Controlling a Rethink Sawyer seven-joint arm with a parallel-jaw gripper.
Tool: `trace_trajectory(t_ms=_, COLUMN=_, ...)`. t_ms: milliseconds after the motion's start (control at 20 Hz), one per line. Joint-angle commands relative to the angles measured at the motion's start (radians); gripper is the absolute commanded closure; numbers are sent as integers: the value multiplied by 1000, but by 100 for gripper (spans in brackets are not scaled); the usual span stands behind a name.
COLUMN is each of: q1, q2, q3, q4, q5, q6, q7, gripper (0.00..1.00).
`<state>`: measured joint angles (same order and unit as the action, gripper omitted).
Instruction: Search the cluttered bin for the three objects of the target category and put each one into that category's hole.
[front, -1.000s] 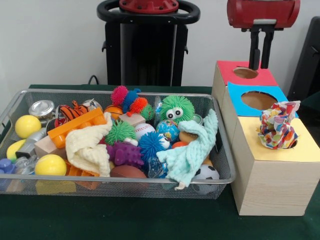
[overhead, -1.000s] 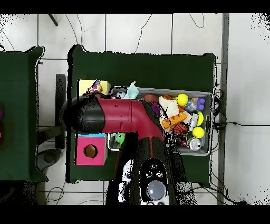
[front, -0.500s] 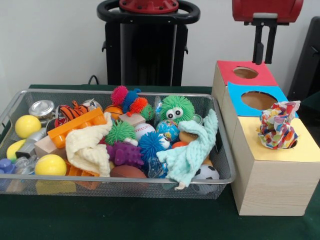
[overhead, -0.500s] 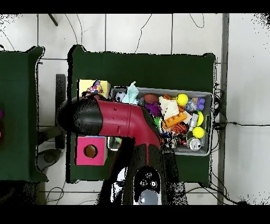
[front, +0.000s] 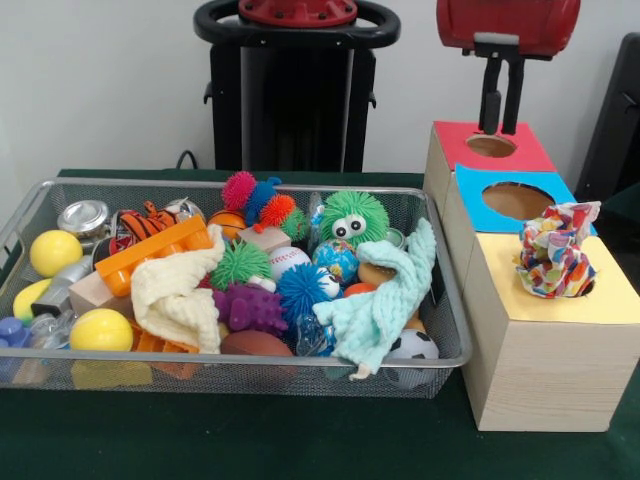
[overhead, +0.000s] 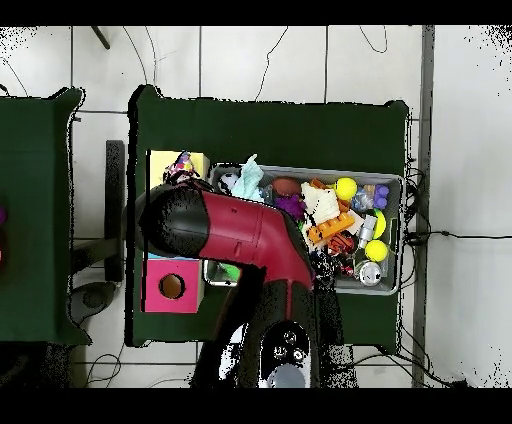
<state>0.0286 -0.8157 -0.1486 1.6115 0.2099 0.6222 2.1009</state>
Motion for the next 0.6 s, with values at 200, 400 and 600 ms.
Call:
trace_trajectory(t_ms=200, q1=53, q2=46, q3=-76, q4=92, q5=78, q6=-8, q7=369, gripper=100)
trace_trajectory(t_ms=400, q1=65, q2=43, q3=-85, q4=93, q5=72, q6=3, q7=346, gripper=100)
trace_trajectory(t_ms=600, q1=30, q2=19, q3=-18, q4=65, q5=-37, q6=59, q7=80, gripper=100)
